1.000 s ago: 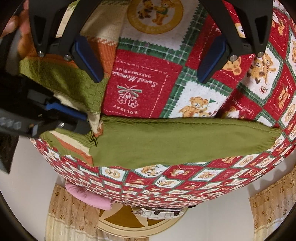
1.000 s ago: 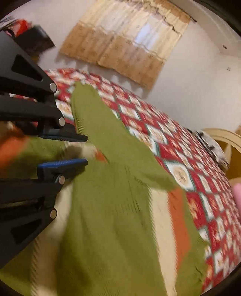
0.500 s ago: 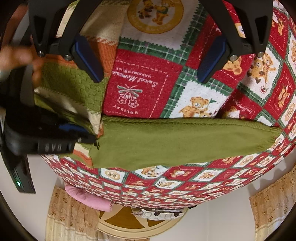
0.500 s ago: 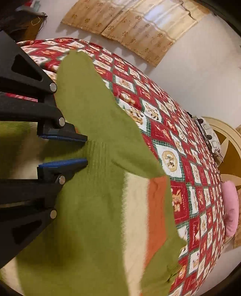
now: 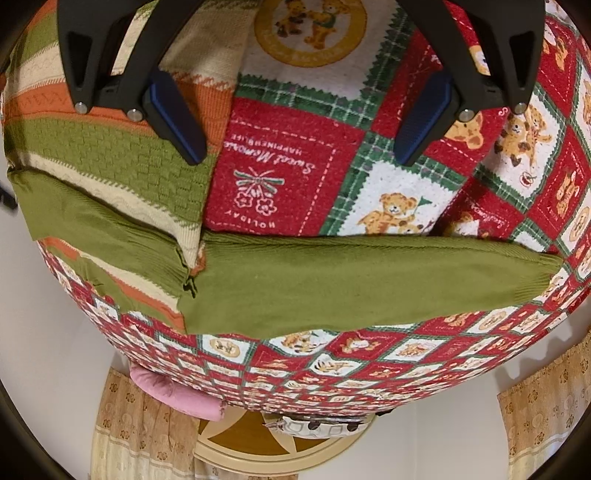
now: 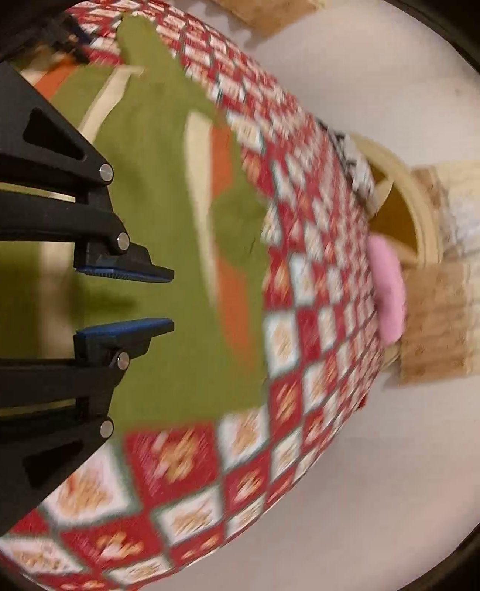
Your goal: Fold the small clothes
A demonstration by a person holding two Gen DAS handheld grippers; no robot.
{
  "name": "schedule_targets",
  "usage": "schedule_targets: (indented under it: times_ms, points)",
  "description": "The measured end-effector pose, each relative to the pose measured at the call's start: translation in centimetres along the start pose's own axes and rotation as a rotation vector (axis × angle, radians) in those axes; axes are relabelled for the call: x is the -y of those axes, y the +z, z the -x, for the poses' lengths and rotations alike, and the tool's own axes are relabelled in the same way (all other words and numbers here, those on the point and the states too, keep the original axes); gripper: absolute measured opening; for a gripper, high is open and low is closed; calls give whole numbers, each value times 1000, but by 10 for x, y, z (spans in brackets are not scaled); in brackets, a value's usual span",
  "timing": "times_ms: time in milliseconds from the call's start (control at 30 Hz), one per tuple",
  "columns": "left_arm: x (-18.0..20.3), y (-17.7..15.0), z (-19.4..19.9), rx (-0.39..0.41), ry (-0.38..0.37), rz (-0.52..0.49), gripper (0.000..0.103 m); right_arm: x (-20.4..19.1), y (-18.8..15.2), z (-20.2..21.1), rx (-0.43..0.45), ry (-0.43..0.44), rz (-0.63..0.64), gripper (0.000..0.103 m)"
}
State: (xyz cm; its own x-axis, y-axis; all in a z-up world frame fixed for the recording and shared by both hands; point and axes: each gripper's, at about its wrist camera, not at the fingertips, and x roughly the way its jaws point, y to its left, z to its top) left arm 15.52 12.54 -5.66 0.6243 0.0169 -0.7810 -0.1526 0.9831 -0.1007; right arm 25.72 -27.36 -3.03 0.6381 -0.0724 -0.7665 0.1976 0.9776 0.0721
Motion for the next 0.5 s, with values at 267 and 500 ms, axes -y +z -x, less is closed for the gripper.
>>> schedule_targets:
  times_ms: [267, 500]
  points:
    - [0, 0, 0, -2, 6, -5, 103, 90, -19, -12, -42, -153, -157, 53]
    - [0, 0, -1, -5, 9, -6, 103, 39, -20, 36, 153, -151, -81, 43]
